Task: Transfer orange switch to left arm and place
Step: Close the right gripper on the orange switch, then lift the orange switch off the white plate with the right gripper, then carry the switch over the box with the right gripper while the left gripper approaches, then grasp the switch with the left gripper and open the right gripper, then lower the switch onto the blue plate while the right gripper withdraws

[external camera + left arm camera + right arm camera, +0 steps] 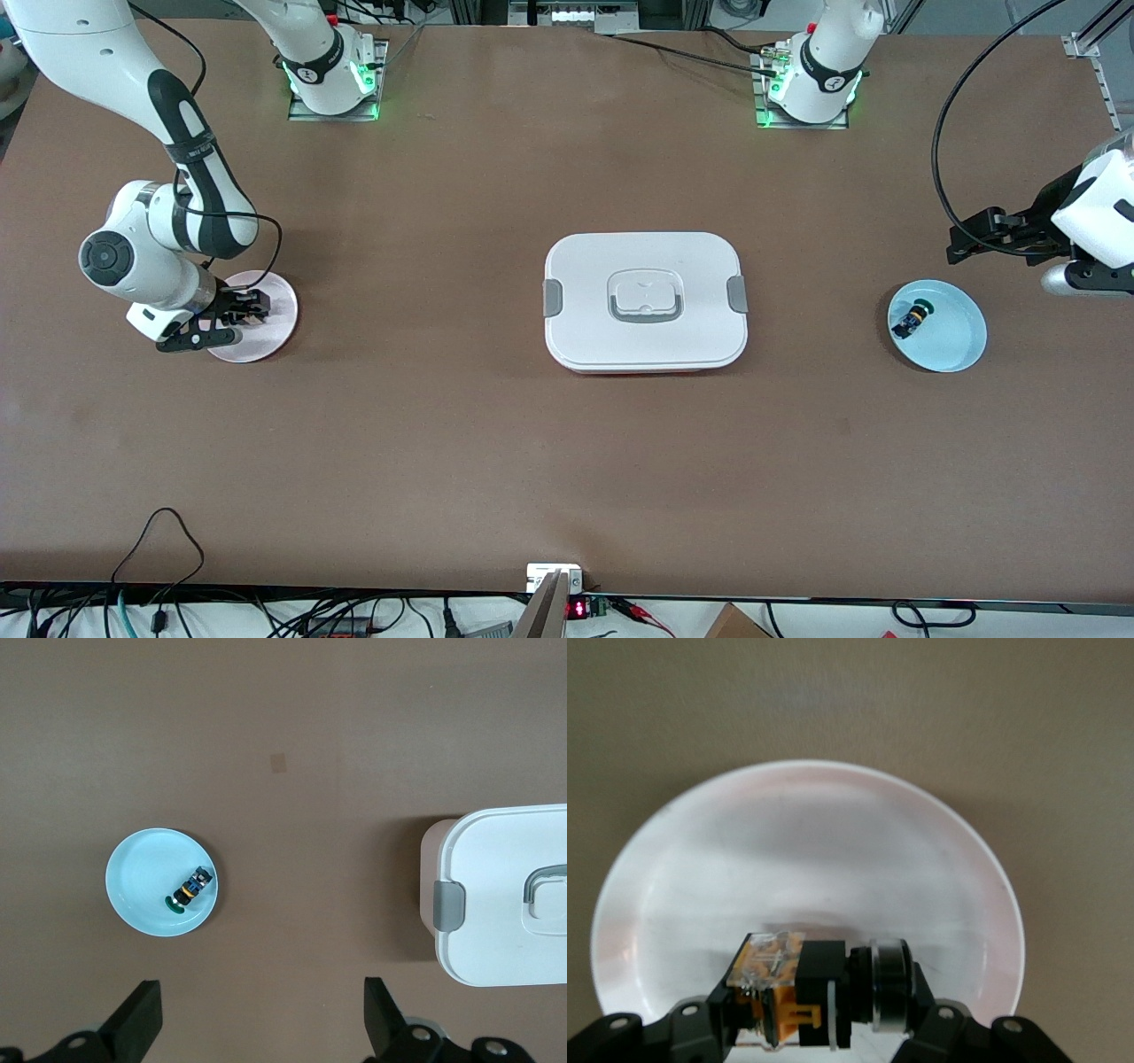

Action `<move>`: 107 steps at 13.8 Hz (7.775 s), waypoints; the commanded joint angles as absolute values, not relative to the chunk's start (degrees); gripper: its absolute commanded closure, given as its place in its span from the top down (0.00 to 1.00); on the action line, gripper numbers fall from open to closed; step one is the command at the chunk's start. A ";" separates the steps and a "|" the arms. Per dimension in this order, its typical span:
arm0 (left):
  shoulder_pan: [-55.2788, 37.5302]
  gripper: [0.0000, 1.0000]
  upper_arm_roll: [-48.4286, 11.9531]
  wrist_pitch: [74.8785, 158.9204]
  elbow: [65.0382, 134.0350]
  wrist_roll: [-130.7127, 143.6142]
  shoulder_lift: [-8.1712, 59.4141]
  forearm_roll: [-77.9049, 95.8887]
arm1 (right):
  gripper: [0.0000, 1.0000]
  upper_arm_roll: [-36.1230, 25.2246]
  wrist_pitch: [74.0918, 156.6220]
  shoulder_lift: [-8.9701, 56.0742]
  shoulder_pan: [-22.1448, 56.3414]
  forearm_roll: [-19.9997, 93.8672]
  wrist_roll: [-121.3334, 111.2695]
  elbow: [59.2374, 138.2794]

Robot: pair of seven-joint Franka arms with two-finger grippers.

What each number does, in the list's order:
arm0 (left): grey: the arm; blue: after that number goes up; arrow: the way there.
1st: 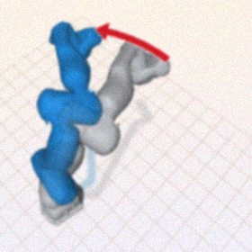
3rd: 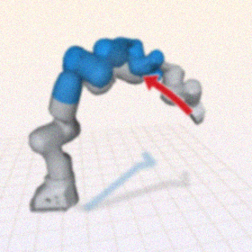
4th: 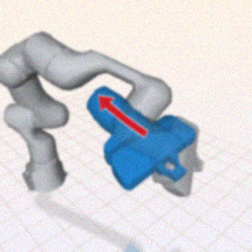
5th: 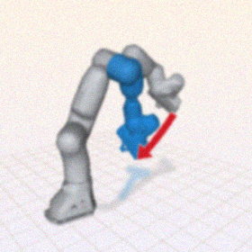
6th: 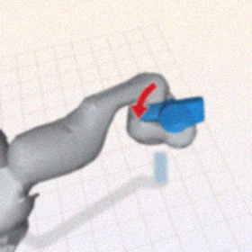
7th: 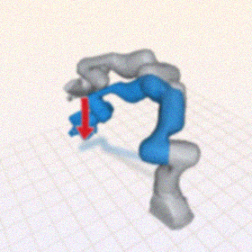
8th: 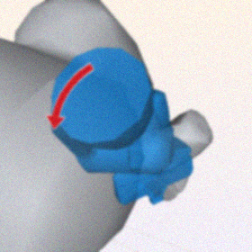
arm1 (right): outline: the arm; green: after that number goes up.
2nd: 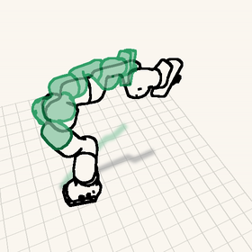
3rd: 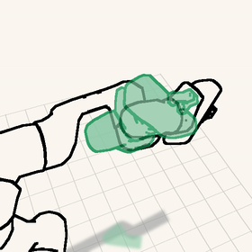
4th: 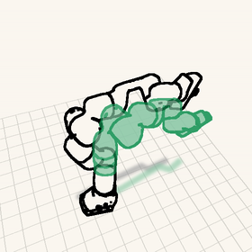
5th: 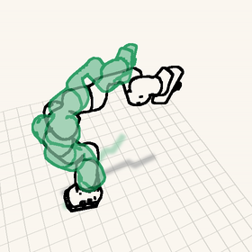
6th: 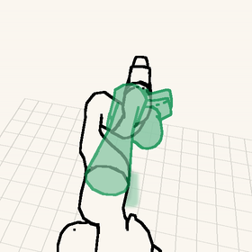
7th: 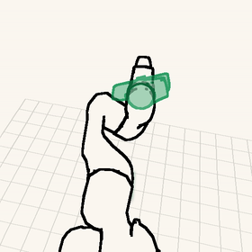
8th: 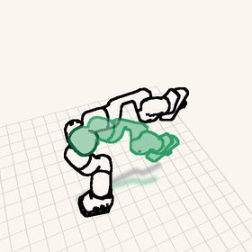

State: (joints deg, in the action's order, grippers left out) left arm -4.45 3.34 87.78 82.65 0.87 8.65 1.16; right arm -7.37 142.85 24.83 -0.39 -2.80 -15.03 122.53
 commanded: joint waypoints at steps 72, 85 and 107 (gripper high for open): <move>-14.68 1.00 3.34 87.28 83.58 10.90 23.99 79.63 | 0.14 2.90 132.10 28.12 36.83 103.01 -98.96 82.35; -14.94 0.00 3.34 86.75 83.58 10.37 23.99 79.63 | 0.14 2.90 132.10 27.95 37.26 103.01 -98.88 82.53; -3.97 0.00 3.52 76.20 82.79 7.48 24.87 65.52 | 1.00 2.72 132.01 24.44 35.78 102.92 -98.17 87.88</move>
